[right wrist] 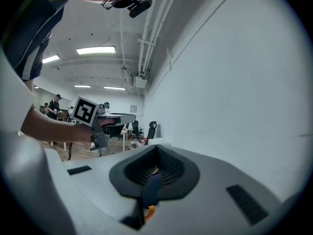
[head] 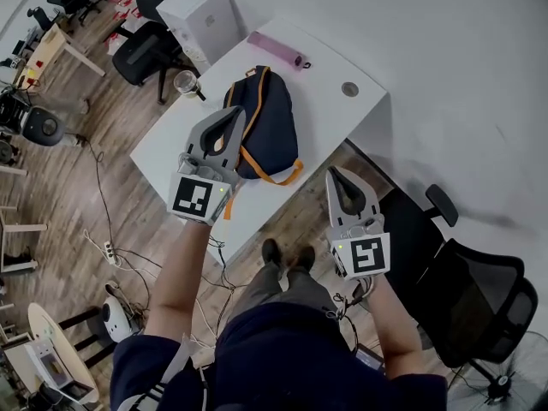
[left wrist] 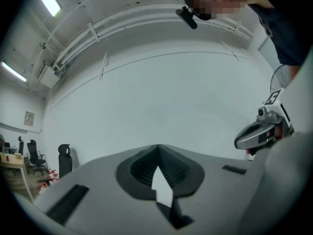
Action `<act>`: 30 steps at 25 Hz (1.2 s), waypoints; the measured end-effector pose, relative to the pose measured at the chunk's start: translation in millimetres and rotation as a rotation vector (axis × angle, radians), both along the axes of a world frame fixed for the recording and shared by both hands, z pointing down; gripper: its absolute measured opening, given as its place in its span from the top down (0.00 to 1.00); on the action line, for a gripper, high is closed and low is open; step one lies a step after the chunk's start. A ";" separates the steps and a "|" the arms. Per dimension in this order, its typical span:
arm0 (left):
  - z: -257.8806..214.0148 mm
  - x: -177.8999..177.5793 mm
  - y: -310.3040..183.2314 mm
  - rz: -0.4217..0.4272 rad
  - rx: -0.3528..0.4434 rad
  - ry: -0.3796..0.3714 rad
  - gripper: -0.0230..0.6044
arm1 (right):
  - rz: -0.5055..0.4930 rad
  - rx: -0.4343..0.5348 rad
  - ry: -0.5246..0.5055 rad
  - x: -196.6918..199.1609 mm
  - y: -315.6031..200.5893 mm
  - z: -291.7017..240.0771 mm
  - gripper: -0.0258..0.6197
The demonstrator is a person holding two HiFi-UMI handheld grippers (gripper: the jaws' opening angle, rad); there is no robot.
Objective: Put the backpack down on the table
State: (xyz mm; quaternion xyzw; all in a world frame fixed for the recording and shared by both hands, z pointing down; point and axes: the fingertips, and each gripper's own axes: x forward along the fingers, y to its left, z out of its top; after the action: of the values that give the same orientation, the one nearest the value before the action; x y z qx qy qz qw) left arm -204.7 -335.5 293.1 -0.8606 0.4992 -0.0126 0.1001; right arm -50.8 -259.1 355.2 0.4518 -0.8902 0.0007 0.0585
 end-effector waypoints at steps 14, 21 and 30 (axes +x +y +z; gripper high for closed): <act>-20.1 -35.7 86.9 -0.167 0.024 -0.047 0.96 | 0.055 0.064 0.016 14.8 33.6 -26.3 0.96; -8.8 -62.3 127.3 -0.264 -0.004 -0.037 0.96 | 0.101 0.075 0.051 26.6 50.1 -30.0 0.96; 8.6 -91.4 170.9 -0.357 -0.001 -0.074 0.96 | 0.155 0.042 0.072 45.6 72.6 -27.0 0.96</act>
State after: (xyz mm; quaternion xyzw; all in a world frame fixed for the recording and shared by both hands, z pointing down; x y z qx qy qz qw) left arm -296.1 -164.6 301.7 -0.7574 0.6399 -0.0623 0.1140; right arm -5.2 -186.5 328.2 0.5203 -0.8497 -0.0298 0.0807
